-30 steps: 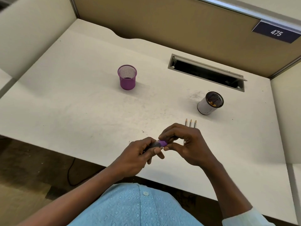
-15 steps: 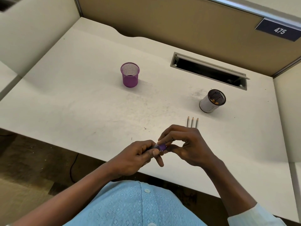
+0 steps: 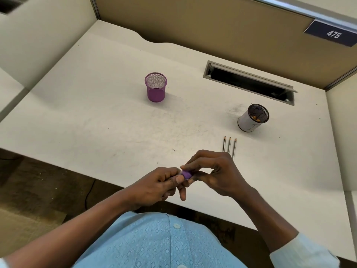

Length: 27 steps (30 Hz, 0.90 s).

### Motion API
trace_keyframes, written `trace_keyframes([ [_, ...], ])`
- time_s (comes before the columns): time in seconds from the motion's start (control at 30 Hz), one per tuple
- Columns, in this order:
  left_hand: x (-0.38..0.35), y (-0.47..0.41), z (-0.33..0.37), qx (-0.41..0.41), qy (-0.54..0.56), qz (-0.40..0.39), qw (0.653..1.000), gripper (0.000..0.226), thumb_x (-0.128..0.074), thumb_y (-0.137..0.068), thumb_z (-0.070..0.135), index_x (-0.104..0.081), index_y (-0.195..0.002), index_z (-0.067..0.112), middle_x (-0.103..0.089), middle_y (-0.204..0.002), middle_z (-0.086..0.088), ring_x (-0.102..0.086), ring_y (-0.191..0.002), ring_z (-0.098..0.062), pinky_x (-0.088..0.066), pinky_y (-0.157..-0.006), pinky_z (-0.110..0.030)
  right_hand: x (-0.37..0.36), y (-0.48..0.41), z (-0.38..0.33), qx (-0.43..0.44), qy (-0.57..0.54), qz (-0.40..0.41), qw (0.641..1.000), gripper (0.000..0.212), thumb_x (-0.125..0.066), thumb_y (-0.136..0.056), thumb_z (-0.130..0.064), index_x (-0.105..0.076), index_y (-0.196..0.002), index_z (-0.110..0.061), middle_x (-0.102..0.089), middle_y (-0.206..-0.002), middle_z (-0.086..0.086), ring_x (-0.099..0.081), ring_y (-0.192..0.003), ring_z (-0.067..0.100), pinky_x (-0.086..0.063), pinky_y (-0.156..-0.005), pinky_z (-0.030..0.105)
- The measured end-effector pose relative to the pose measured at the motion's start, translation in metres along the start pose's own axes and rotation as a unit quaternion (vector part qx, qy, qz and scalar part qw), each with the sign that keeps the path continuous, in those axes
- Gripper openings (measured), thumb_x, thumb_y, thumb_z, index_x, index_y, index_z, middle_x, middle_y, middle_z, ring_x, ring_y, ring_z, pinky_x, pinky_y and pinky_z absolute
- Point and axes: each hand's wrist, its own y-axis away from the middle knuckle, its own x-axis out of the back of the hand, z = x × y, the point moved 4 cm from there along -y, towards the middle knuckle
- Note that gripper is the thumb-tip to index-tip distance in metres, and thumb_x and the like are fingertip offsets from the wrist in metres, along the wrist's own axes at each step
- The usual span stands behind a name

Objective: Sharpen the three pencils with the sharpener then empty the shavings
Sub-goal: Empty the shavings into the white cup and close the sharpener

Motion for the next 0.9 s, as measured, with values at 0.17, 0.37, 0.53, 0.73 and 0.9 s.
trace_keyframes([
  [0.17,-0.005,-0.008,0.006,-0.022,0.028,0.064,0.997,0.048,-0.045,-0.116,0.041,-0.067,-0.119,-0.002,-0.083,-0.107,-0.014,-0.068,-0.077,-0.025,-0.057,-0.07,-0.031,0.002,0.003,0.003,-0.022,-0.021,0.075,0.997,0.04,-0.093,-0.082,-0.005,-0.08,-0.12,-0.006,-0.08,-0.111,0.003,-0.078,-0.1,0.017,-0.064,-0.086,0.039],
  [0.37,-0.01,-0.02,0.006,0.017,0.128,0.138,0.982,0.056,-0.047,-0.111,0.047,-0.074,-0.12,-0.001,-0.085,-0.108,-0.019,-0.081,-0.098,-0.024,-0.062,-0.088,-0.028,-0.02,0.012,0.003,-0.052,0.083,0.102,0.99,0.073,-0.095,-0.079,-0.04,-0.068,-0.141,-0.011,-0.073,-0.133,-0.002,-0.068,-0.123,0.017,-0.057,-0.097,0.04],
  [0.53,-0.012,-0.024,0.004,0.045,0.156,0.157,0.974,0.053,-0.046,-0.115,0.042,-0.075,-0.12,-0.001,-0.086,-0.107,-0.015,-0.084,-0.101,-0.024,-0.063,-0.076,-0.023,-0.034,0.014,0.001,-0.06,0.192,0.117,0.973,0.085,-0.086,-0.078,-0.063,-0.065,-0.144,-0.013,-0.071,-0.134,-0.006,-0.066,-0.122,0.016,-0.054,-0.096,0.038],
  [0.73,-0.011,-0.031,0.003,0.062,0.128,0.185,0.972,0.053,-0.045,-0.115,0.042,-0.077,-0.12,0.0,-0.087,-0.104,-0.012,-0.084,-0.097,-0.021,-0.063,-0.081,-0.027,-0.038,0.012,0.006,-0.067,0.245,0.129,0.959,0.072,-0.086,-0.075,-0.045,-0.068,-0.136,-0.011,-0.074,-0.123,-0.002,-0.069,-0.111,0.02,-0.053,-0.09,0.039],
  [0.9,-0.009,-0.04,-0.002,0.063,0.114,0.192,0.973,0.054,-0.046,-0.113,0.047,-0.078,-0.117,0.003,-0.087,-0.102,-0.011,-0.083,-0.093,-0.021,-0.063,-0.084,-0.029,-0.038,0.008,0.011,-0.078,0.229,0.15,0.959,0.064,-0.083,-0.071,-0.039,-0.073,-0.127,-0.011,-0.077,-0.116,-0.004,-0.07,-0.104,0.018,-0.052,-0.088,0.039],
])
